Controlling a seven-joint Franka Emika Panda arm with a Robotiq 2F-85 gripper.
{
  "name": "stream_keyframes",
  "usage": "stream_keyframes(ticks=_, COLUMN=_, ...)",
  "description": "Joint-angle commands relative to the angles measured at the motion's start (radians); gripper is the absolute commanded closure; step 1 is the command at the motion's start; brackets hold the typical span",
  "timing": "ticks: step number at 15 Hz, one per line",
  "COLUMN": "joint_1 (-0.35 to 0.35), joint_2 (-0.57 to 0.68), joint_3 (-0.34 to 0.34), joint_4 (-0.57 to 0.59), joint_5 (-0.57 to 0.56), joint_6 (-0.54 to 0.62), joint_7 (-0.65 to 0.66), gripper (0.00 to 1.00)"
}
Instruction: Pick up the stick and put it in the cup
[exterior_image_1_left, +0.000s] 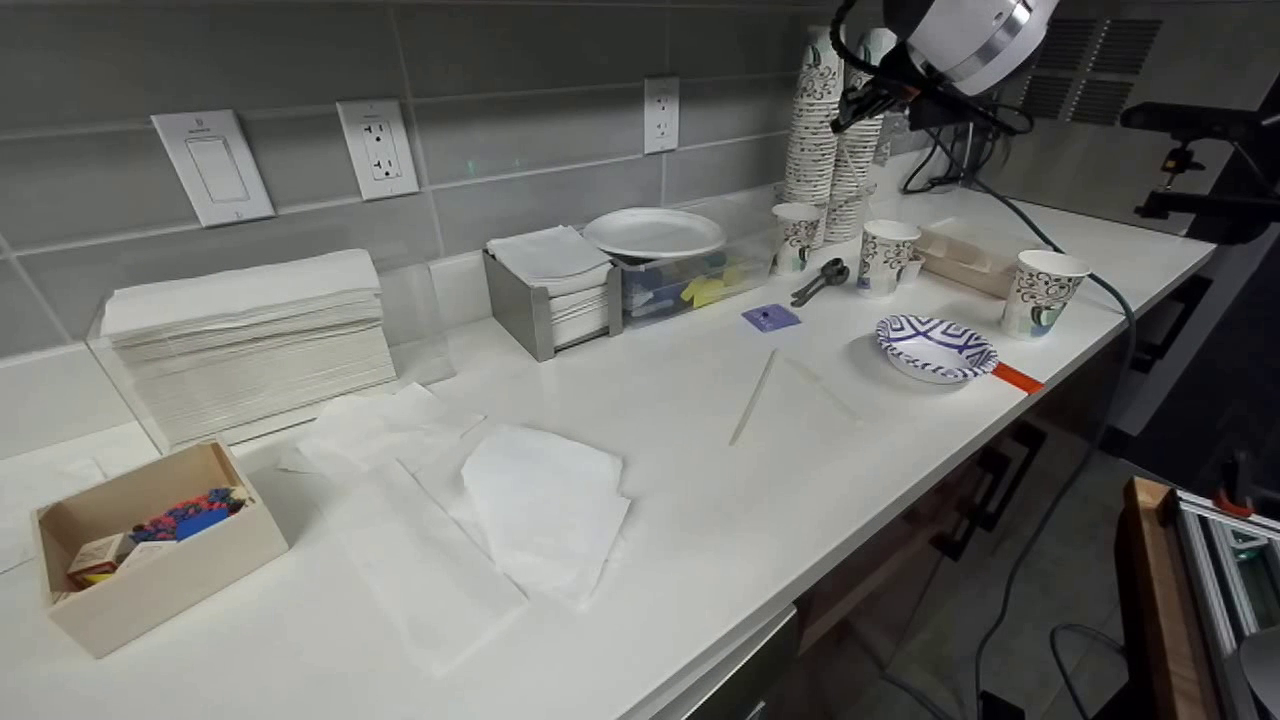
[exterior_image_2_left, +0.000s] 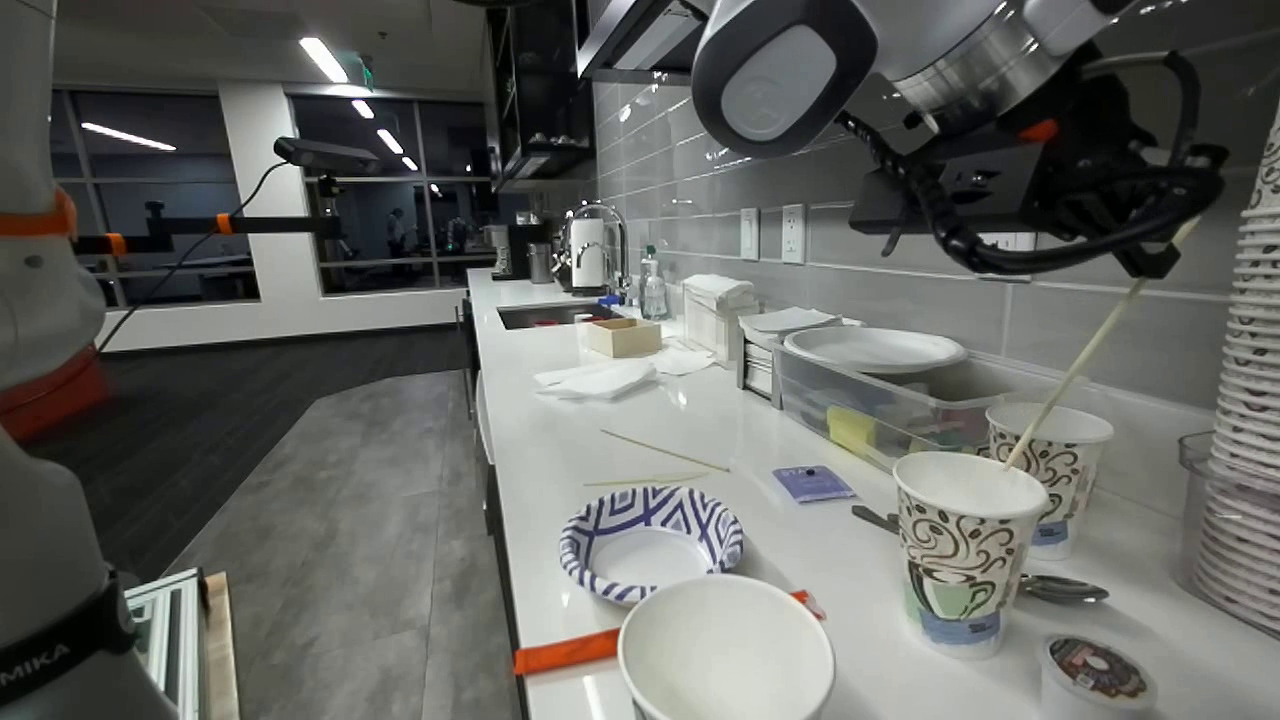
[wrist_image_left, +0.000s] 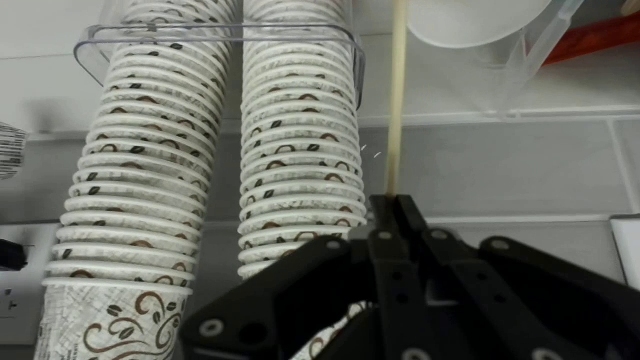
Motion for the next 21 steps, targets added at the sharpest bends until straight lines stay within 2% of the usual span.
stream_keyframes(ticks=1, joint_1=-0.041, joint_2=0.011, joint_3=0.031, joint_4=0.003, joint_5=0.081, joint_6=0.021, joint_7=-0.058, gripper=0.98)
stream_keyframes(ticks=9, joint_1=-0.087, joint_2=-0.029, joint_3=0.067, joint_4=-0.063, joint_5=0.175, joint_6=-0.010, joint_7=-0.165, gripper=0.98)
stream_keyframes(ticks=15, joint_1=-0.112, joint_2=-0.071, joint_3=0.127, joint_4=-0.132, joint_5=0.298, joint_6=-0.023, joint_7=-0.309, gripper=0.98)
stream_keyframes(ticks=20, joint_1=-0.134, joint_2=-0.089, joint_3=0.145, joint_4=-0.169, joint_5=0.402, joint_6=-0.021, joint_7=-0.419, gripper=0.98)
stream_keyframes(ticks=21, joint_1=-0.133, joint_2=-0.092, joint_3=0.136, joint_4=-0.184, joint_5=0.395, joint_6=-0.019, joint_7=-0.418, gripper=0.98)
